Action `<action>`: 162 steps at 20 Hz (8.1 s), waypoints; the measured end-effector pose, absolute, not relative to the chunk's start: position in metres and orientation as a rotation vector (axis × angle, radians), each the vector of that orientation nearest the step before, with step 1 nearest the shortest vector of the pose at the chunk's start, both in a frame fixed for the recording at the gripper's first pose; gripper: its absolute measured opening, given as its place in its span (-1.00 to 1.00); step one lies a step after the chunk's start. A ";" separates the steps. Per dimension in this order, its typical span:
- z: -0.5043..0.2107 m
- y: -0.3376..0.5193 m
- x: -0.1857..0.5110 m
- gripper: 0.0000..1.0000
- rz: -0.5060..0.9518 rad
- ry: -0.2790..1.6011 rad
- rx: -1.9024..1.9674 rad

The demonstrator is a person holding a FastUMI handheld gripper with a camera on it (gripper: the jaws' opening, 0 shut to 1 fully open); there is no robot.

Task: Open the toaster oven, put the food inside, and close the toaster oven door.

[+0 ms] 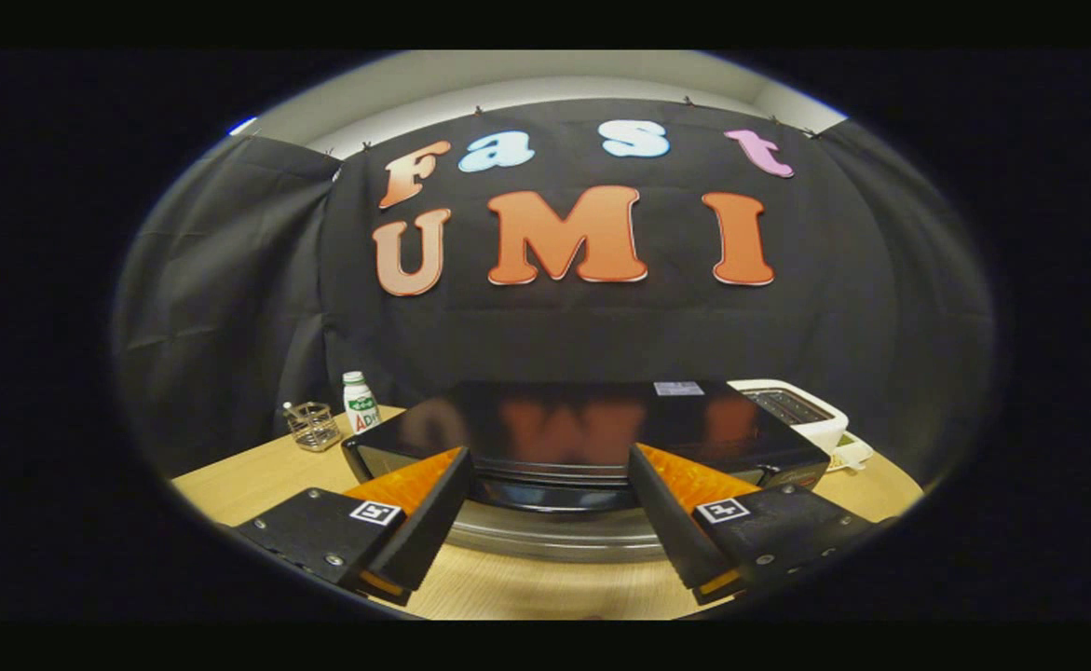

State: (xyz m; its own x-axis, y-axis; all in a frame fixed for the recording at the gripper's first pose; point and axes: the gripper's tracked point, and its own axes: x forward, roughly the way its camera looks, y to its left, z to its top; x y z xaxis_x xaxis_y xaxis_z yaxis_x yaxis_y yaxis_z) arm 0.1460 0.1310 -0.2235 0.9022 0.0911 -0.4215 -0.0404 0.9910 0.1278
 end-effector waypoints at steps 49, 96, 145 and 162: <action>-0.291 0.140 -0.087 0.75 0.430 0.688 0.122; -0.277 0.152 0.023 0.46 0.329 0.639 0.242; -0.301 0.138 0.145 0.92 -0.088 0.564 0.447; -0.288 0.119 -0.036 0.93 0.113 0.739 0.325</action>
